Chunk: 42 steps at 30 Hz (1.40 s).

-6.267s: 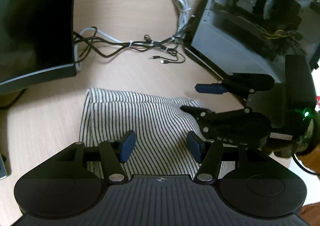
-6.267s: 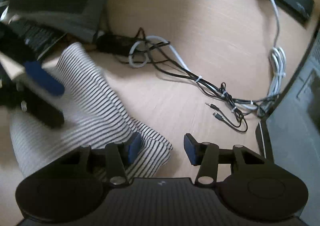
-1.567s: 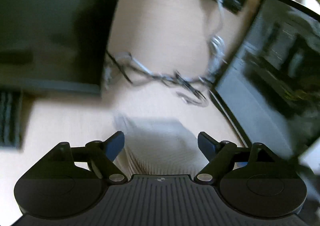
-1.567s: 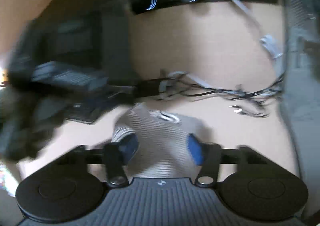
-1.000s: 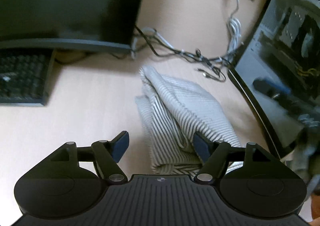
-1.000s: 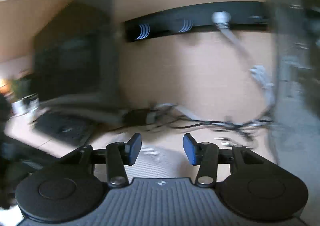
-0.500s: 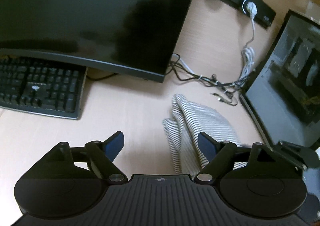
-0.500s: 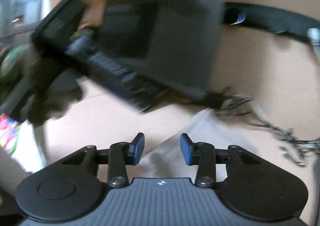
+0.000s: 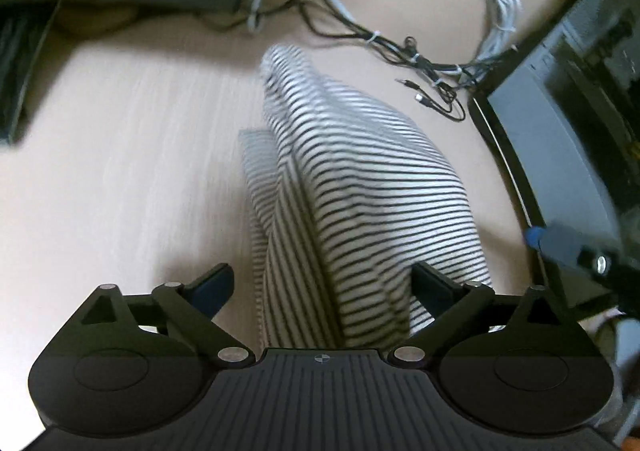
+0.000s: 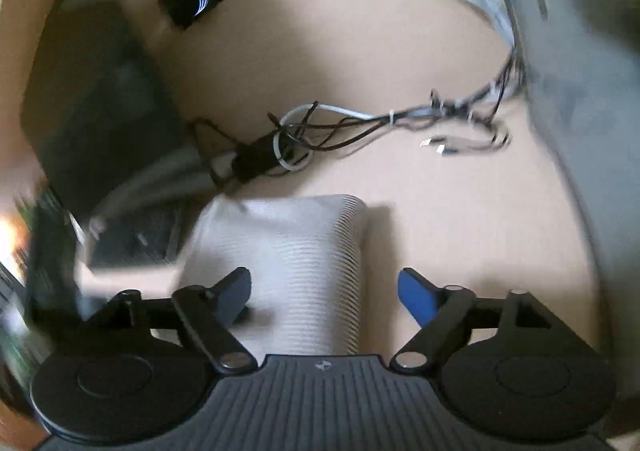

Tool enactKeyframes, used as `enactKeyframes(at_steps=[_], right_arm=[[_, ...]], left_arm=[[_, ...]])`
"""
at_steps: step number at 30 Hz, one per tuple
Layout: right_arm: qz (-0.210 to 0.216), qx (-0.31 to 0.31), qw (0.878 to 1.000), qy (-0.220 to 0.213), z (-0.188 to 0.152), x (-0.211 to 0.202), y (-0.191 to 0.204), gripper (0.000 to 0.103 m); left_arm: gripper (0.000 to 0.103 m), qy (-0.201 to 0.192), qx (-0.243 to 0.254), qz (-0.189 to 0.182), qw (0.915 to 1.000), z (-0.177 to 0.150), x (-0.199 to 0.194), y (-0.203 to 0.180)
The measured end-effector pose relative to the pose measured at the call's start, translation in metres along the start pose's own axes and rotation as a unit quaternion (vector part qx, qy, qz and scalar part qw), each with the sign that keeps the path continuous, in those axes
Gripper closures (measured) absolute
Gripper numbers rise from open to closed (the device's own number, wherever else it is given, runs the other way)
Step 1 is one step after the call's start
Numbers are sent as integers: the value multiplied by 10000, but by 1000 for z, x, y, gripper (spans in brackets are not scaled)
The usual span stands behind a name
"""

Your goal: Fold clothes

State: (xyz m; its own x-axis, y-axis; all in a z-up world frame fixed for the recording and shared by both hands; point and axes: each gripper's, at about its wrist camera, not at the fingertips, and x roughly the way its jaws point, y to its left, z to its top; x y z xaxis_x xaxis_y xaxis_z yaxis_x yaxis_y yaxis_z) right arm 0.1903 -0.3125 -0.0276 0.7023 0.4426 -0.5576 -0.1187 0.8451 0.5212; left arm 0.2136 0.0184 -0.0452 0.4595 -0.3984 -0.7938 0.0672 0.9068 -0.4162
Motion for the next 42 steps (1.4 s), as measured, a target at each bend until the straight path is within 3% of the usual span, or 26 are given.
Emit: enactKeyframes(at_steps=[3, 7, 9, 14, 18, 25, 31, 35, 38, 39, 40, 42], right_arm=[[171, 3, 9987, 482, 2, 38, -1, 15], [340, 149, 9945, 984, -7, 58, -6, 15], [759, 383, 9880, 1289, -18, 57, -6, 15], [1175, -19, 9815, 1514, -18, 80, 26, 26], [1560, -377, 9714, 1749, -16, 106, 61, 33], [2028, -819, 9541, 2047, -22, 171, 144, 34], [1758, -1064, 9616, 1816, -16, 190, 161, 31], [1348, -1667, 9694, 1197, -12, 158, 166, 28], [1071, -2220, 9676, 551, -15, 125, 175, 25], [1103, -2379, 9643, 368, -19, 114, 180, 32], [1147, -2537, 9603, 190, -23, 102, 186, 47], [1296, -2762, 9523, 120, -41, 89, 201, 58]], left_arm=[[4, 17, -230, -150, 9996, -4, 4, 4], [7, -190, -377, -259, 9988, -17, -5, 9], [19, -294, -451, -314, 9981, -23, -10, 12], [33, -577, -688, -424, 9951, -39, -25, 22], [36, -957, -1055, -156, 9897, -48, -64, 62], [36, -1350, -1473, 433, 9789, -45, -107, 130], [35, -1329, -1449, 225, 9802, -35, -115, 160], [36, -1760, -1011, 345, 9786, -27, -161, 166], [40, -2091, -759, 354, 9743, -7, -180, 168], [43, -2171, -665, 320, 9734, 3, -182, 168], [44, -2250, -571, 286, 9723, 13, -184, 168], [49, -2164, -463, 90, 9752, 29, -172, 169]])
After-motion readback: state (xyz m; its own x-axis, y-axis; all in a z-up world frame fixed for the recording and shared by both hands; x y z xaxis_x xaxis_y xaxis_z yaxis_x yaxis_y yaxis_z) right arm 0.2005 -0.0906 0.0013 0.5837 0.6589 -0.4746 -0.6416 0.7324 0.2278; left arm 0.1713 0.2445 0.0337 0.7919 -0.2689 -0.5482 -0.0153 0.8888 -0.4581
